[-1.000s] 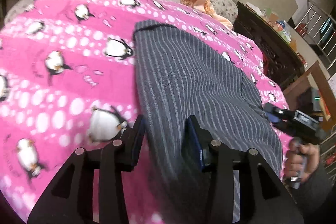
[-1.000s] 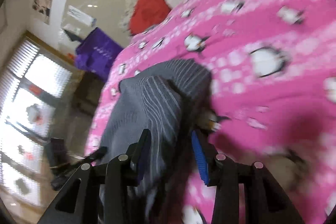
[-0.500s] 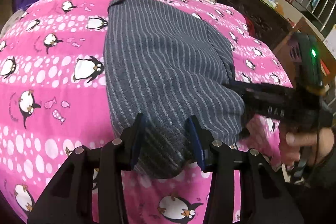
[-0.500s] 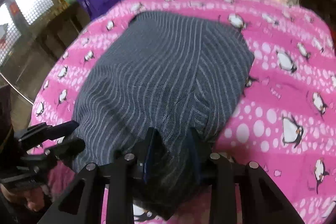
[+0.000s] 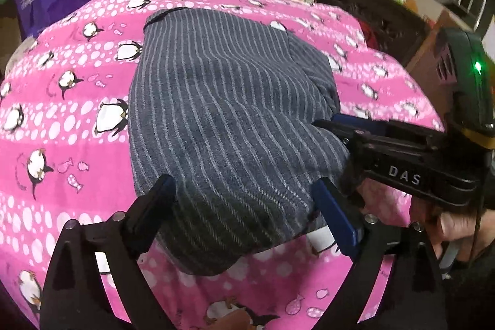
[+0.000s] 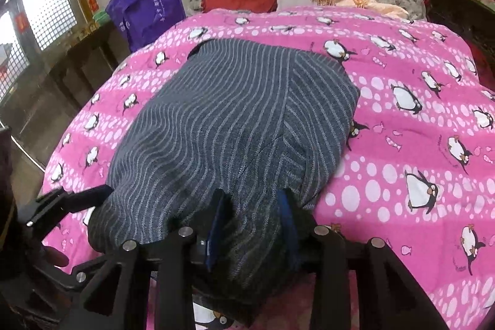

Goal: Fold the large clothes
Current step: 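Release the jacket and withdraw both tools from the folded bundle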

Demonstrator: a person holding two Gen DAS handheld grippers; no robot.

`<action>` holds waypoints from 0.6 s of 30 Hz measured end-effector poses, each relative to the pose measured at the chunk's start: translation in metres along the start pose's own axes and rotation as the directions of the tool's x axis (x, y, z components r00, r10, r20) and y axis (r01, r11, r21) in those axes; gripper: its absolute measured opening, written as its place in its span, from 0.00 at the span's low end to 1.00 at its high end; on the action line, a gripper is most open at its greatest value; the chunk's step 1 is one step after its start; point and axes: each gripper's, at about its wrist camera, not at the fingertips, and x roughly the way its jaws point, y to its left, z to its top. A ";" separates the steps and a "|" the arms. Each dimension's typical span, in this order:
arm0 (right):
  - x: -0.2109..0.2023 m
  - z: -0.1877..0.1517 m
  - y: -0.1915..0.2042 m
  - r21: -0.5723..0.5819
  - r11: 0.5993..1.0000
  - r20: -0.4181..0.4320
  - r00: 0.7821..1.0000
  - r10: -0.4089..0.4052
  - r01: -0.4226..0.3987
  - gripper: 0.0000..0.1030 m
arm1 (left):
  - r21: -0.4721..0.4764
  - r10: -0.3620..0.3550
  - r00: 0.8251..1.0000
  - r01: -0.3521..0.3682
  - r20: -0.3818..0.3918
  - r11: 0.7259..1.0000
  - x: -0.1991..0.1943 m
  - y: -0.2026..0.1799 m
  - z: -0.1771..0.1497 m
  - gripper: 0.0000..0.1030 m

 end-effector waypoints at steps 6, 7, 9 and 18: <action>0.003 0.004 0.002 0.033 0.999 -0.040 0.999 -0.002 0.003 0.38 | -0.062 -0.011 0.999 0.013 0.034 0.998 0.001 0.002 0.000 0.95; 0.004 0.003 0.001 0.033 0.999 -0.041 0.999 0.004 -0.003 0.39 | -0.050 -0.004 1.000 0.006 0.031 0.999 0.002 0.000 0.000 0.95; 0.005 0.002 0.000 0.043 0.999 -0.040 0.999 0.012 -0.011 0.41 | -0.020 0.025 1.000 -0.024 0.003 0.999 0.004 -0.006 0.001 0.95; -0.008 0.013 -0.002 0.068 0.998 -0.046 0.999 -0.007 0.010 0.42 | 0.045 0.091 0.995 -0.090 -0.033 0.995 -0.018 -0.022 0.013 1.00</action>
